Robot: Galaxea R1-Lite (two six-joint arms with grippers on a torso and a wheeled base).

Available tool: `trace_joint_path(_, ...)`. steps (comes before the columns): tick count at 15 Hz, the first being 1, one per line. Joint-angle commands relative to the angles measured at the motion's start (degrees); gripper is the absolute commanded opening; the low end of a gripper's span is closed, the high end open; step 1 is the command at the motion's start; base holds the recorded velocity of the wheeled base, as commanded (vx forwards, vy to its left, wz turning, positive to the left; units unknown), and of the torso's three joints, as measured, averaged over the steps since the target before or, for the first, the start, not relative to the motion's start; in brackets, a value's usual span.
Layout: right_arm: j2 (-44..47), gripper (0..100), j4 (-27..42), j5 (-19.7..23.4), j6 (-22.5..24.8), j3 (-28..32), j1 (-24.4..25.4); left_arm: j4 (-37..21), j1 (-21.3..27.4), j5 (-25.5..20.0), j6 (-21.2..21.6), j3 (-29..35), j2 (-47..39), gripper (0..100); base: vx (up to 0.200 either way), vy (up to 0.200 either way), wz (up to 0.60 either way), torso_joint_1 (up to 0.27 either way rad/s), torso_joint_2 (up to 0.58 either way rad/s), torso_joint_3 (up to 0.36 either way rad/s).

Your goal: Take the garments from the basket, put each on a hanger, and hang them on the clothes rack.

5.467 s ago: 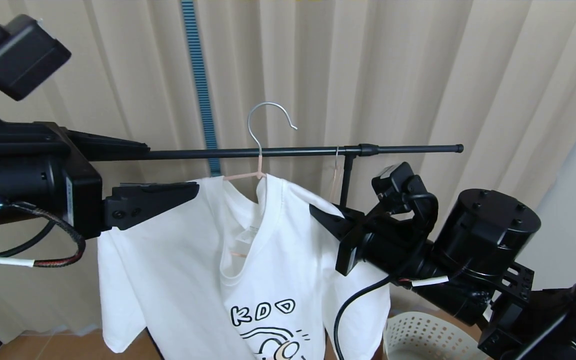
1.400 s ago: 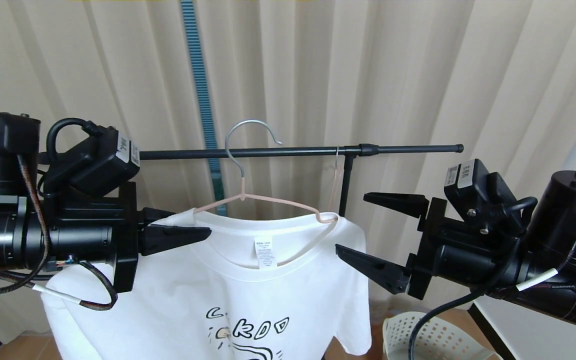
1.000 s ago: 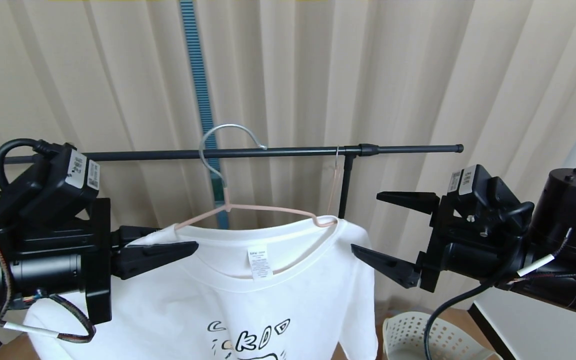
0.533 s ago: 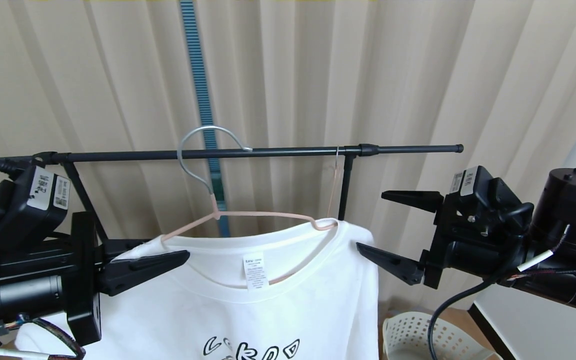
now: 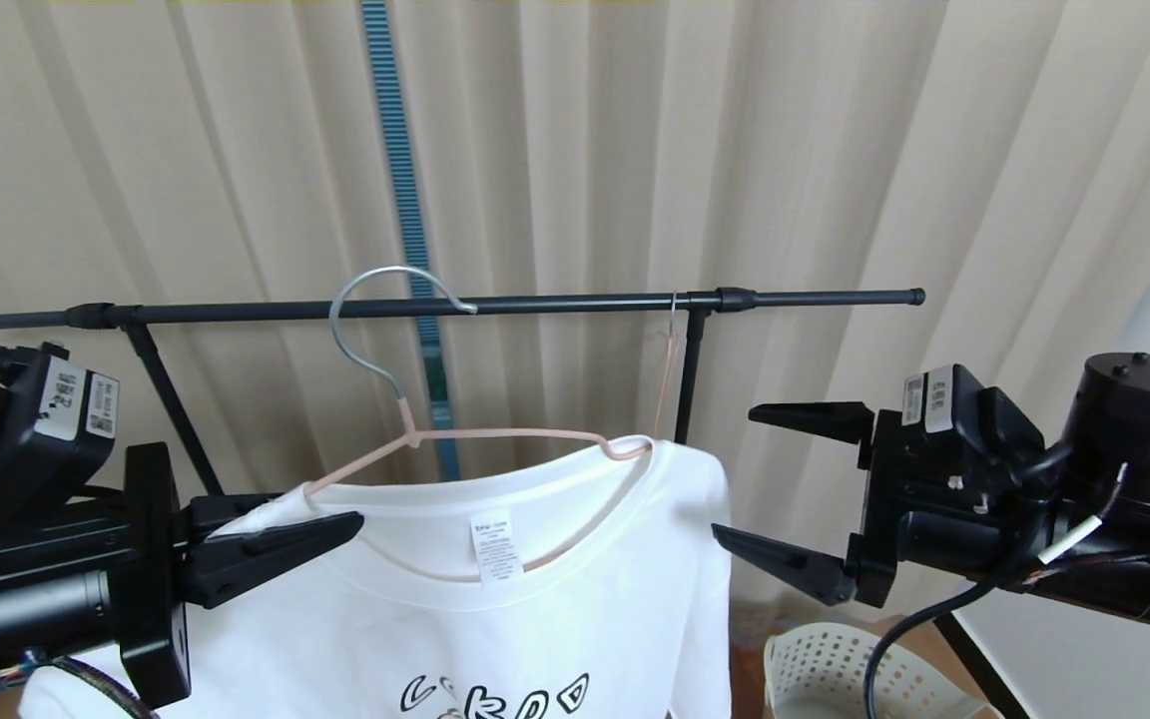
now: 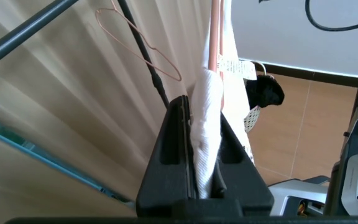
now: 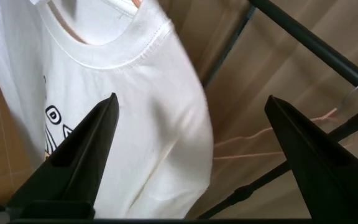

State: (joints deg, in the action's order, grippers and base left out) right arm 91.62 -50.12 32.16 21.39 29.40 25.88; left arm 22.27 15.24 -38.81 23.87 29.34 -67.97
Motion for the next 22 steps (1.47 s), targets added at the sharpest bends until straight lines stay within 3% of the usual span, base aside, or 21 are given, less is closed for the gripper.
trace_joint_path(1,4.8,100,0.0,4.1,4.2,-0.3,-3.9,0.1,0.0,0.0,-0.2,-0.1,1.4,0,0.000,0.000,0.00,0.000,0.00,0.000)
trace_joint_path(3,7.3,100,0.0,7.7,6.6,-0.3,-5.6,0.1,0.0,0.0,-0.3,-0.4,2.6,0,0.000,0.000,0.00,0.000,0.00,0.000)
trace_joint_path(6,11.9,100,-0.1,7.8,9.2,0.3,-5.8,0.1,0.0,-0.1,-0.3,-0.5,3.9,0,0.000,0.000,0.00,0.000,0.00,0.000)
trace_joint_path(18,14.4,100,-0.2,7.4,8.9,2.5,-7.6,0.0,0.0,0.0,-0.4,-1.0,5.6,0,0.000,0.000,0.00,0.000,0.00,0.000)
trace_joint_path(19,14.4,0,-0.2,7.4,8.9,2.7,-7.6,0.0,0.0,0.0,-0.4,-1.0,5.7,0,0.000,0.000,0.00,0.000,0.00,0.000)
trace_joint_path(22,14.4,0,-0.1,7.4,8.9,3.6,-9.7,0.0,0.0,0.0,-0.4,-1.1,5.8,0,0.000,0.000,0.00,0.000,0.00,0.000)
